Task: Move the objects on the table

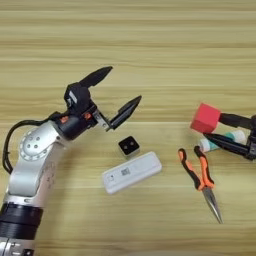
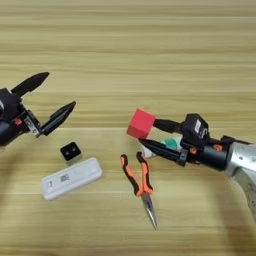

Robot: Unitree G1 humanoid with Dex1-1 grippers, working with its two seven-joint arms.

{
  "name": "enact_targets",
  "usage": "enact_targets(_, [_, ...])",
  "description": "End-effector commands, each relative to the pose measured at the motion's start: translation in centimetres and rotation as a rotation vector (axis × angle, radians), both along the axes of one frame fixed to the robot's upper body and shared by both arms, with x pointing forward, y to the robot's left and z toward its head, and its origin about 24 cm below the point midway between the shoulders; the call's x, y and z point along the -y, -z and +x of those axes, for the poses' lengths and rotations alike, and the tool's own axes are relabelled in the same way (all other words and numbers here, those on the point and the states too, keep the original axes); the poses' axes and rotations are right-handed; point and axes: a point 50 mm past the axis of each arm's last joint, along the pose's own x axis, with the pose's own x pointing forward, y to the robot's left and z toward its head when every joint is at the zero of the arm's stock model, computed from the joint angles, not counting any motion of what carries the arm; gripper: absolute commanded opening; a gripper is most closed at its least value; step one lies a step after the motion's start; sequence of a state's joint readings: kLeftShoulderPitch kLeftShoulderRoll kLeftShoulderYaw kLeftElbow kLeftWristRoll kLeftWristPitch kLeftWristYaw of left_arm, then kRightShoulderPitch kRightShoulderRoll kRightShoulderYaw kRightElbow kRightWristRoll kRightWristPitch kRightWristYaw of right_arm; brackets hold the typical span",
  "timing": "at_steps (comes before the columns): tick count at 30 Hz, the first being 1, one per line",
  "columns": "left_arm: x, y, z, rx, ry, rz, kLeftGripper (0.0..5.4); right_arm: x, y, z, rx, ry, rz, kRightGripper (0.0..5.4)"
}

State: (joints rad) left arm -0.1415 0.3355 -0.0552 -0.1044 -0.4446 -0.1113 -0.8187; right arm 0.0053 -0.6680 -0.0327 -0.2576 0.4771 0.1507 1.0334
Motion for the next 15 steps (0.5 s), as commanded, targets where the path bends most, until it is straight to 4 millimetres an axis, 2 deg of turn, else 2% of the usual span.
enact_targets(1, [0.5,-0.5,-1.0,-0.004,0.127,0.027,5.4,-0.6,-1.3,0.0,0.02,-0.061,-0.032,2.29])
enact_targets(9, [1.0,-0.8,-1.8,-0.013,0.266,0.079,5.4,-1.6,-2.7,-0.1,0.021,-0.138,-0.05,2.29])
enact_targets(15, [1.4,-0.5,-2.4,-0.053,0.347,0.091,5.4,-2.6,-3.7,-0.9,0.013,-0.194,-0.021,2.29])
